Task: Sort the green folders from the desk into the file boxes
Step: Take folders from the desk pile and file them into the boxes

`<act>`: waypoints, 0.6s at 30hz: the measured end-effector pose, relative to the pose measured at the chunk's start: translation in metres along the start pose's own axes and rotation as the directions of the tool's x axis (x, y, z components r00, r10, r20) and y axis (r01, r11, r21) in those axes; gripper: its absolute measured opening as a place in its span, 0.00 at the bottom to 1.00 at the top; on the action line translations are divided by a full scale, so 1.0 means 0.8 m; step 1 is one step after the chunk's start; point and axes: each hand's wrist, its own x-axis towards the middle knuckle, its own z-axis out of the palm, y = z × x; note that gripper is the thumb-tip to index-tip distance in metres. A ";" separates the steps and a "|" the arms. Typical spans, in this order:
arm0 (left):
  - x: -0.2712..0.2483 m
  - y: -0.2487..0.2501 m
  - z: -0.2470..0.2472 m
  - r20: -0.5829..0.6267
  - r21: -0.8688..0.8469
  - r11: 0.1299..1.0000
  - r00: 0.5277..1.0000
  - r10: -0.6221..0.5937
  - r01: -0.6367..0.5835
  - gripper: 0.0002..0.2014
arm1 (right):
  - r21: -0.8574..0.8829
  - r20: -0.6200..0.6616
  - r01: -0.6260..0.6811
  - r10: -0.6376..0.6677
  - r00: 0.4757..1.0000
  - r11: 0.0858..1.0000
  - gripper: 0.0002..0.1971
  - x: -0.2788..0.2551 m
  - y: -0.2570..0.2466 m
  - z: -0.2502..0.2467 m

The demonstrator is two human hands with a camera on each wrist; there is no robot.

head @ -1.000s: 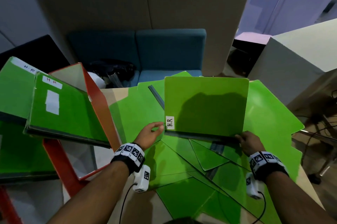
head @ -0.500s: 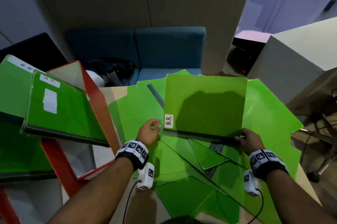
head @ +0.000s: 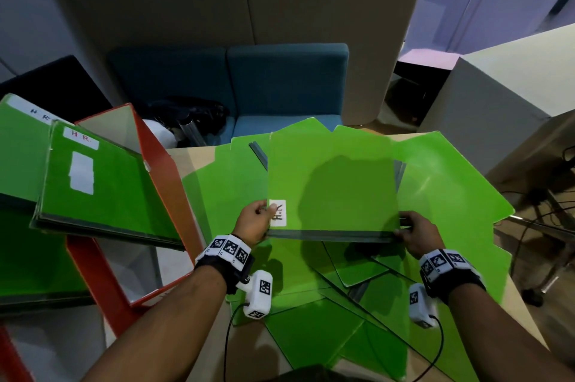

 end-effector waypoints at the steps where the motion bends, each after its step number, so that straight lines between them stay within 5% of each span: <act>1: -0.004 0.008 -0.002 -0.006 -0.013 0.998 0.998 0.055 -0.055 0.15 | 0.046 0.012 -0.008 0.007 1.000 0.999 0.26 0.000 -0.003 0.001; 8: -0.050 0.088 -0.011 -0.019 -0.272 0.931 0.969 0.248 -0.244 0.11 | 0.169 -0.016 0.094 -0.093 0.996 0.981 0.27 0.000 -0.051 0.029; 12: -0.074 0.122 -0.022 -0.029 -0.312 0.890 0.940 0.340 -0.332 0.24 | 0.272 -0.018 0.190 -0.193 0.981 0.943 0.21 -0.004 -0.102 0.046; 18: -0.121 0.174 -0.076 -0.284 -0.203 0.782 0.800 0.529 -0.589 0.22 | 0.311 -0.049 0.380 -0.384 0.922 0.871 0.14 -0.022 -0.203 0.073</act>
